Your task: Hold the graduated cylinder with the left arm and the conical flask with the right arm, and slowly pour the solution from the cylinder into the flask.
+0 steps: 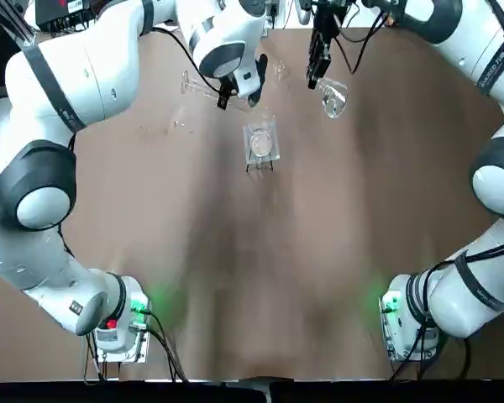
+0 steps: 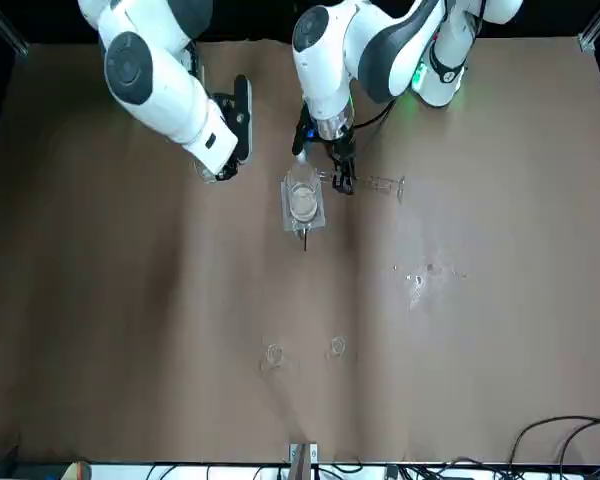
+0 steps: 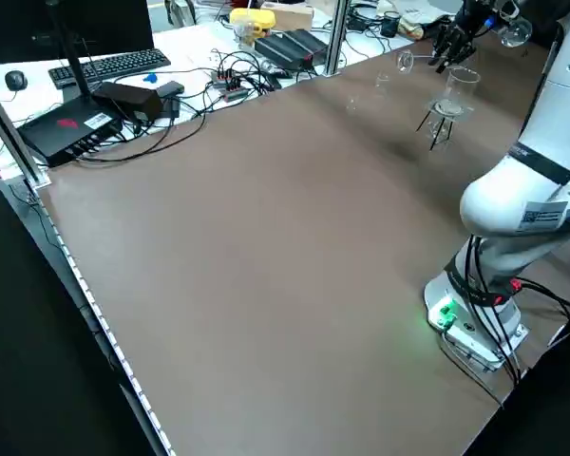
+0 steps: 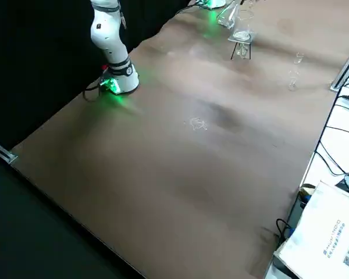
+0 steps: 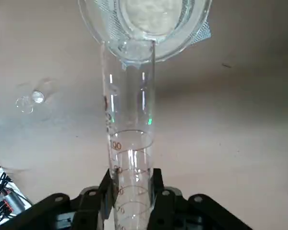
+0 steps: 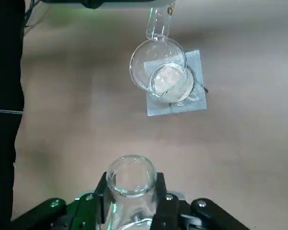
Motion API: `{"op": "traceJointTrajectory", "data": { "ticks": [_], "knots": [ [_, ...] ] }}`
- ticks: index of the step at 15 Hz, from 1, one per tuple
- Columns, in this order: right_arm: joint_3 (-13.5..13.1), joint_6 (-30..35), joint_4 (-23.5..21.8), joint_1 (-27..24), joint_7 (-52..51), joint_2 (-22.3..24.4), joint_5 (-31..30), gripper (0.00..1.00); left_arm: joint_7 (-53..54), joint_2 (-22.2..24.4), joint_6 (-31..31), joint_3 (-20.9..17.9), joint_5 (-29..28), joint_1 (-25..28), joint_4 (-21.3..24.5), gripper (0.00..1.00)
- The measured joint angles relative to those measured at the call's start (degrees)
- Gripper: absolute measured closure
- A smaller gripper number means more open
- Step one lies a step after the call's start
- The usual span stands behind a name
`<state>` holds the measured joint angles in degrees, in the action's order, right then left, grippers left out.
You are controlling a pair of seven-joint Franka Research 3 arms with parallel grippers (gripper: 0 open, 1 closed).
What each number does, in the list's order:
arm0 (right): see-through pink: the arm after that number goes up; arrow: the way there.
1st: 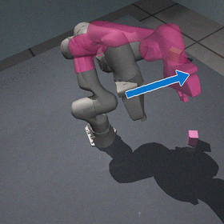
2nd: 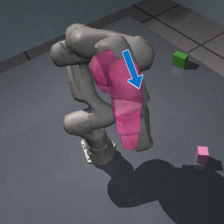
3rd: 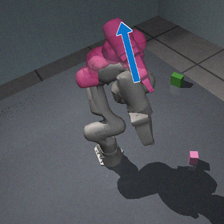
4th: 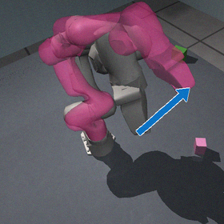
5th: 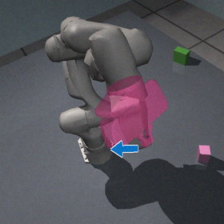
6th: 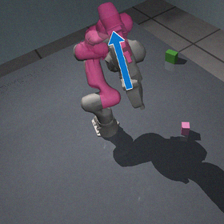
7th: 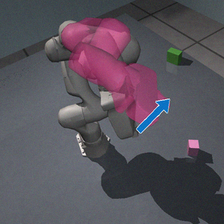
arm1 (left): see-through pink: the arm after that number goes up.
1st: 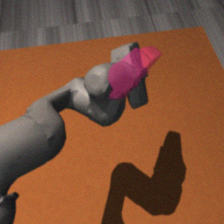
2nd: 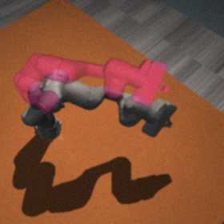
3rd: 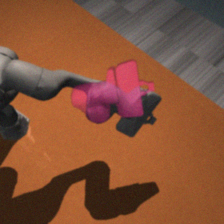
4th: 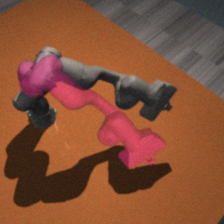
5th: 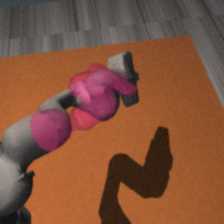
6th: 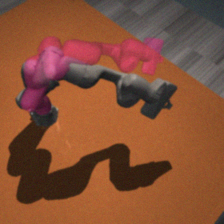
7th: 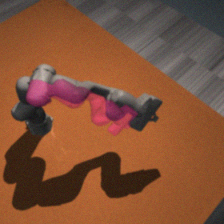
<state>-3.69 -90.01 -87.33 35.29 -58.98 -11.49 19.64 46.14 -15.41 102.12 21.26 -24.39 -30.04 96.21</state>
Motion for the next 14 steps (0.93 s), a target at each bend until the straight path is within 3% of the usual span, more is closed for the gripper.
{"op": "traceJointTrajectory", "data": {
  "ticks": [10,14],
  "knots": [
    [0.03,-2.60,0.06,4.05,4.38,-1.03,-3.32,0.61,-0.94,0.00,-0.03,0.00,0.07,0.12,-0.48,0.66],
    [0.03,-2.62,0.07,4.08,4.44,-1.06,-3.51,0.61,-0.95,0.00,-0.04,-0.03,6.18,1.38,-1.15,0.66]
  ]
}}
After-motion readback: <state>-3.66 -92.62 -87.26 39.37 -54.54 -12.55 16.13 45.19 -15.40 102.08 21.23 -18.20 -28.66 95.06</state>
